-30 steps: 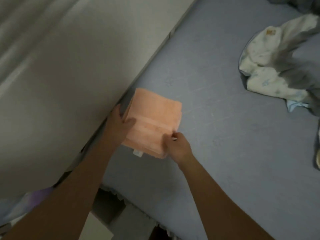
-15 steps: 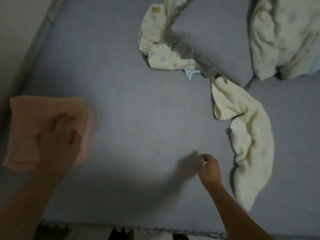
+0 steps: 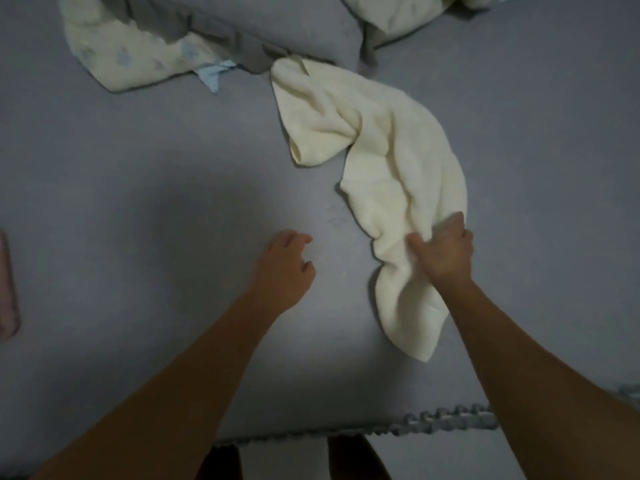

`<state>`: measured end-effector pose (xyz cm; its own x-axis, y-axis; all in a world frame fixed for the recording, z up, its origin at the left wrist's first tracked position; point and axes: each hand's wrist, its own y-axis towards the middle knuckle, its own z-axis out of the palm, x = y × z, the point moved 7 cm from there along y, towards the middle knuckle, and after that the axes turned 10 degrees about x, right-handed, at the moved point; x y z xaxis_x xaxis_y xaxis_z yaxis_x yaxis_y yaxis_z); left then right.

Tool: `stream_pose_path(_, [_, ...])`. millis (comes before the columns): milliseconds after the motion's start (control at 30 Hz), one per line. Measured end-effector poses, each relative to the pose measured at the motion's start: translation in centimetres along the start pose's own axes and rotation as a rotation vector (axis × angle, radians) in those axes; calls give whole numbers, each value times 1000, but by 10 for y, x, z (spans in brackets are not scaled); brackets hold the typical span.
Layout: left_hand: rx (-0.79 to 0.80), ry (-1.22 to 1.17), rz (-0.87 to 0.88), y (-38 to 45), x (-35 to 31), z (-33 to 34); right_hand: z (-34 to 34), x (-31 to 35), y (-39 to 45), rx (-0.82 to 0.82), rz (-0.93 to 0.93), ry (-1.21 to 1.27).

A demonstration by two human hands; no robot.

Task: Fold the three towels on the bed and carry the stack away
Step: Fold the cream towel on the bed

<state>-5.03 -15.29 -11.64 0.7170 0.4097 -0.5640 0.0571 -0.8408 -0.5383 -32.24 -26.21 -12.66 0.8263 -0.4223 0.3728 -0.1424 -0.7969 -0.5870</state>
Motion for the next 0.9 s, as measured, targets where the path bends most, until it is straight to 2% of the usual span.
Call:
stream_pose_path(100, [-26, -101, -51, 19, -33, 28, 11, 13, -14, 110, -196, 20])
stream_pose_path(200, [3, -428, -191, 38, -58, 50, 43, 18, -57, 296, -349, 34])
stream_pose_path(300, [-82, -712, -323, 36, -66, 56, 67, -4, -100, 496, -346, 104])
stream_pose_path(367, [-119, -699, -362, 26, -60, 55, 68, -23, -109, 593, -305, 147])
stream_pose_path(400, [-97, -668, -394, 20, -54, 56, 61, -31, -106, 573, -278, 187])
stream_pose_path(533, [53, -729, -484, -12, -27, 68, 18, -50, -68, 271, -105, 406])
stream_pose_path(633, [224, -879, -510, -29, -11, 73, 27, -39, -51, 350, -3, 583])
stream_pose_path(700, [387, -859, -520, -39, -8, 72, 42, -34, -50, 404, 75, 618])
stream_pose_path(733, [388, -836, -519, -41, -5, 66, 48, -32, -52, 415, 100, 636])
stream_pose_path(833, [108, -827, -404, -31, 4, 29, 55, -25, -62, 430, 148, 776])
stream_pose_path(900, [1, -874, -275, -23, -3, 1, 50, -20, -75, 453, 209, 887])
